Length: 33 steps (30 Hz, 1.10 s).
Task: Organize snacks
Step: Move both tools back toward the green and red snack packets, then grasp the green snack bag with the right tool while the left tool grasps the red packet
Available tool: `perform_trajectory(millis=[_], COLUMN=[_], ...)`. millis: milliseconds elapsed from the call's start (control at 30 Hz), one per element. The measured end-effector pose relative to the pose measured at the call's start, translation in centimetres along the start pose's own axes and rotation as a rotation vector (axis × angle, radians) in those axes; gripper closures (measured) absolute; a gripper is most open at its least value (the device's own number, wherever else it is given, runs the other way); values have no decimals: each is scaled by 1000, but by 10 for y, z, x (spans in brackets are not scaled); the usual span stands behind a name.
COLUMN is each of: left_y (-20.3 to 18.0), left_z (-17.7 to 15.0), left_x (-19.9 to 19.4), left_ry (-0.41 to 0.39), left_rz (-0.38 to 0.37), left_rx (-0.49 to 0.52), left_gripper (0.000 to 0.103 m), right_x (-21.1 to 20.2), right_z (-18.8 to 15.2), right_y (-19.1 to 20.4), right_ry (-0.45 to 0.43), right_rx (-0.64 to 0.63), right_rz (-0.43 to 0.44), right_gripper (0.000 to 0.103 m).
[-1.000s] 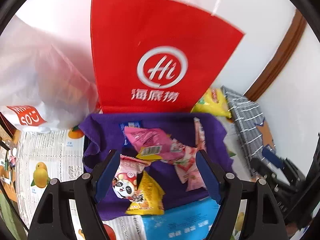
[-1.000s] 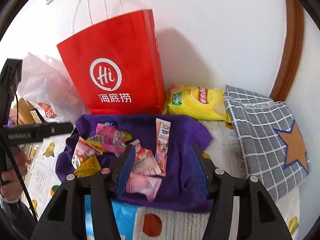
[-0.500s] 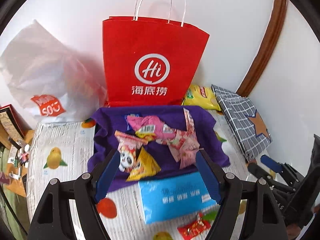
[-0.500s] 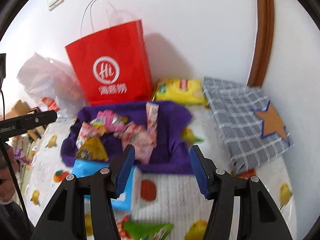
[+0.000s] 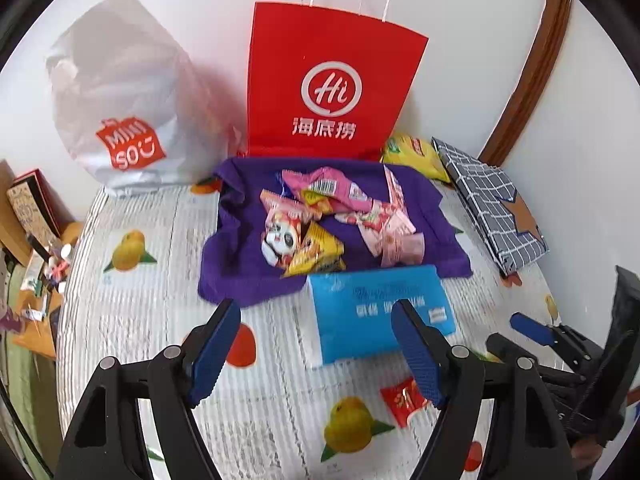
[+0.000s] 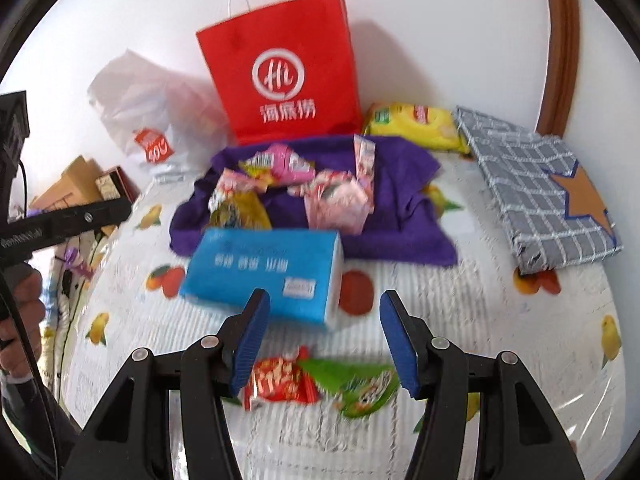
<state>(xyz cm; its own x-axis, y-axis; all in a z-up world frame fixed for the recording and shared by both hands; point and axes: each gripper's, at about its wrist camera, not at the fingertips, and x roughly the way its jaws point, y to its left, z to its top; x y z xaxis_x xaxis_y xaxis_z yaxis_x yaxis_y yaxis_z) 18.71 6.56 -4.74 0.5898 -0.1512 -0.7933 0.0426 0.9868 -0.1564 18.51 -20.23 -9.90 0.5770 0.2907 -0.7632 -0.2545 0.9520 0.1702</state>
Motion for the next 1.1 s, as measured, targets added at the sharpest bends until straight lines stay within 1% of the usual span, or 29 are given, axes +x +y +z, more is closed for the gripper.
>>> perform_trajectory(millis=[200,300,400,500,567,667,867,967,1033,1100], left_y=[4,3,2,0,-1,-4,-13,-17,-17,-19], left_z=[-20,-29,-37,-44,-47,-52,-63,-71,-75,-78], left_x=[0,2,2,3,5,8,20,29,33,36], left_ry=[19,27,38,49,57,68,95,120,130,136], left_rz=[-6,-6,-10,-5,3,8,4,6,9,12], left_rx=[-16,-10,-6,-1,-2,4,14,9,7,7], left_gripper=[27,27,27,27,27,27,27,27,27,27], right_x=[14,24,35,45,50,60,73,78,80,81], right_z=[-28,-40,-52,-59,-60,-60,-58,-57,-56,-55], right_y=[-2,-1,-2,-5,-6,-9,-9,-7,-7,-7], right_ry=[52,81,91,99,102,116,97,76,55,42], right_rx=[-17,-49,-78,-88,-94,-106,-152,-180,-190,-191], right_rz=[21,11,-20,-32,-24,-39,-16,4,27,43], right_gripper=[46,46,46,44,43,42,37,37,39,44])
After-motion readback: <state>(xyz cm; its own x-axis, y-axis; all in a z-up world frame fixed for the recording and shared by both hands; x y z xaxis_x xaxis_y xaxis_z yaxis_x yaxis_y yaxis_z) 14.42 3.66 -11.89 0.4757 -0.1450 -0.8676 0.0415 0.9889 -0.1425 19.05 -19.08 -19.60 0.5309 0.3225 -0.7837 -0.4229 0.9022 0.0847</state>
